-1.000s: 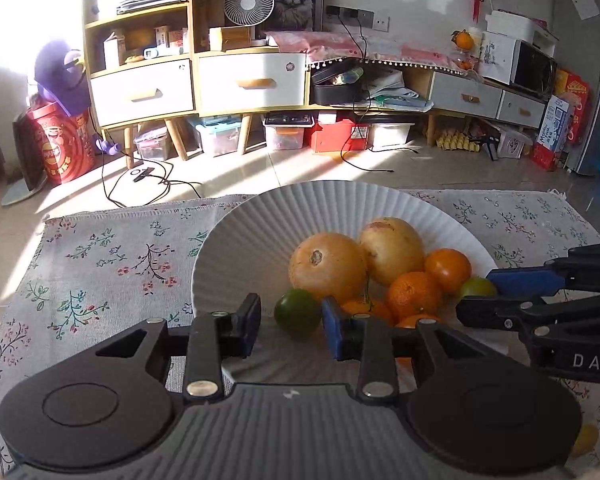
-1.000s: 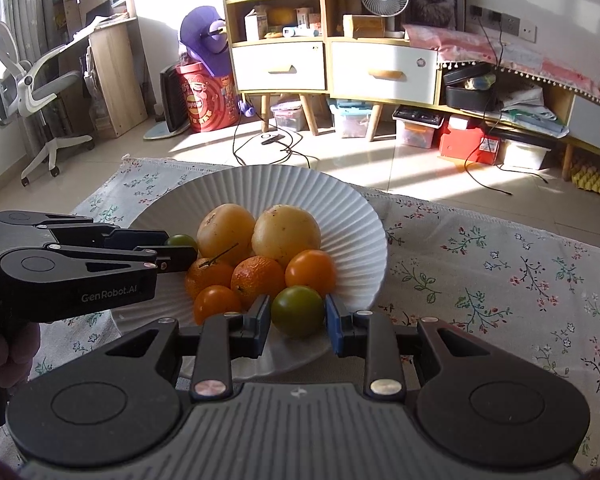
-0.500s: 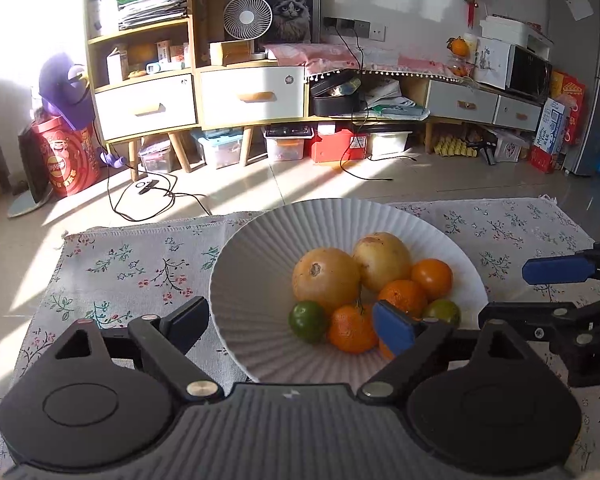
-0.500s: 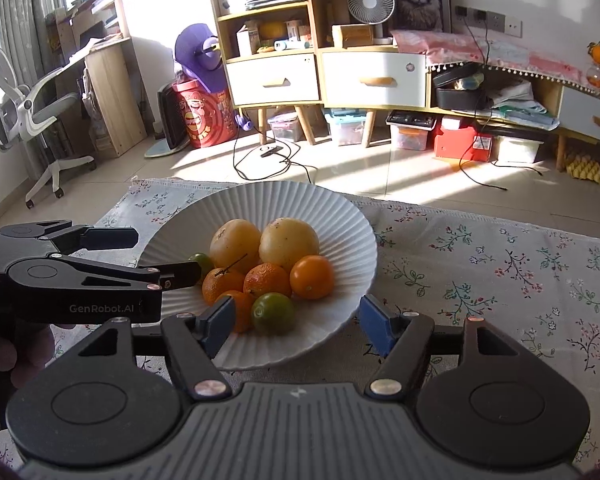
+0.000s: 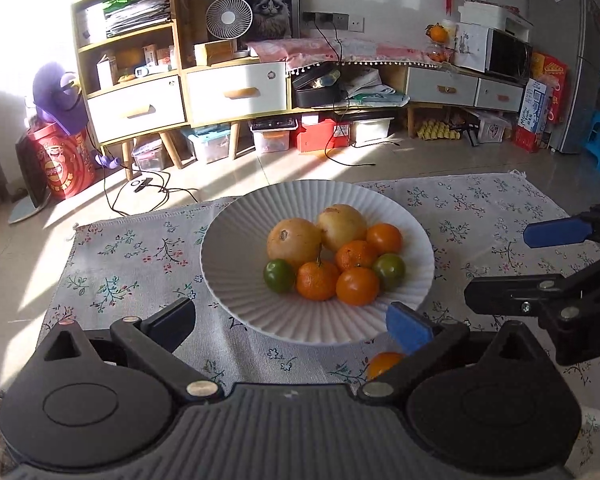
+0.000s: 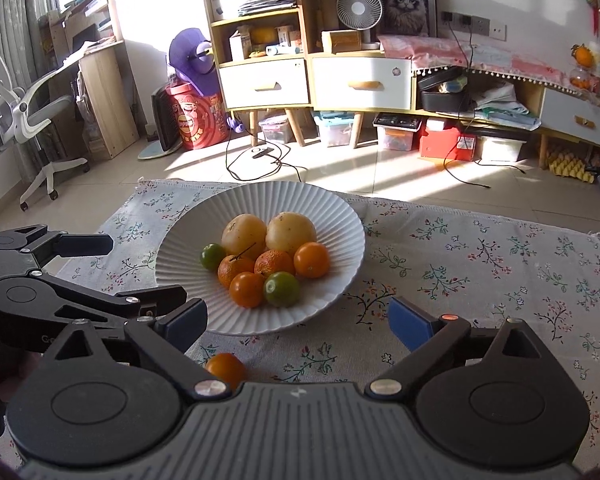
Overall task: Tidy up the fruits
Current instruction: 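Lift both tools out of the bowl toward the small brown fruits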
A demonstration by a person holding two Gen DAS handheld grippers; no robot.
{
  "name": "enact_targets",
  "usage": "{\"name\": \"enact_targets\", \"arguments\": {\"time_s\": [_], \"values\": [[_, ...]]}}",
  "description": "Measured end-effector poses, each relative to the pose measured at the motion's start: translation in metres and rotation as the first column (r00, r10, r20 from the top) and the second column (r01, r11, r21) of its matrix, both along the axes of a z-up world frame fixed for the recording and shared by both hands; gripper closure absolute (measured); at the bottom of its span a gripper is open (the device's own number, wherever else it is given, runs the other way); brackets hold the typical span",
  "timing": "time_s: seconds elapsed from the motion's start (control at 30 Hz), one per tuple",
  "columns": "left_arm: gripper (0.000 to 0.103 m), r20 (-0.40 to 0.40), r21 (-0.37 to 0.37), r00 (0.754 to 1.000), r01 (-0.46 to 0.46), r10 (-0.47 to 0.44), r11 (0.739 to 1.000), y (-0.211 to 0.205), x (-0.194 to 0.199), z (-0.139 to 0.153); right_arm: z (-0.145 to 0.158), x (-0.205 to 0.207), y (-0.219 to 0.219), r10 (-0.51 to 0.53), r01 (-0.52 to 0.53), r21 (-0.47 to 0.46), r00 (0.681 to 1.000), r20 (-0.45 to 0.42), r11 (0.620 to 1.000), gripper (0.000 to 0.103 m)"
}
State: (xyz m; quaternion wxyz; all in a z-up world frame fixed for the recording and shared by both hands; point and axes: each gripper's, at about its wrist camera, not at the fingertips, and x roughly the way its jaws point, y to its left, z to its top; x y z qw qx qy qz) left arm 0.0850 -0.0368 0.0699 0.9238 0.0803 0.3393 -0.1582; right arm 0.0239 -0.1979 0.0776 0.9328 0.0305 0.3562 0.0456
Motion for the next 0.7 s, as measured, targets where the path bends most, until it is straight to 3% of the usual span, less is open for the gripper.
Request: {"name": "enact_targets", "arguments": {"time_s": [0.17, 0.7], "values": [[0.007, -0.001, 0.011, 1.0, 0.01, -0.01, 1.0, 0.005, -0.017, 0.0, 0.005, -0.016, 0.001, 0.011, -0.01, -0.026, 1.0, 0.005, 1.0, 0.001], [0.007, -0.047, 0.027, 0.997, 0.054, -0.053, 0.998, 0.009, -0.052, -0.024, -0.013, -0.044, -0.013, -0.046, 0.045, -0.096, 0.999, -0.015, 0.994, 0.001]]}}
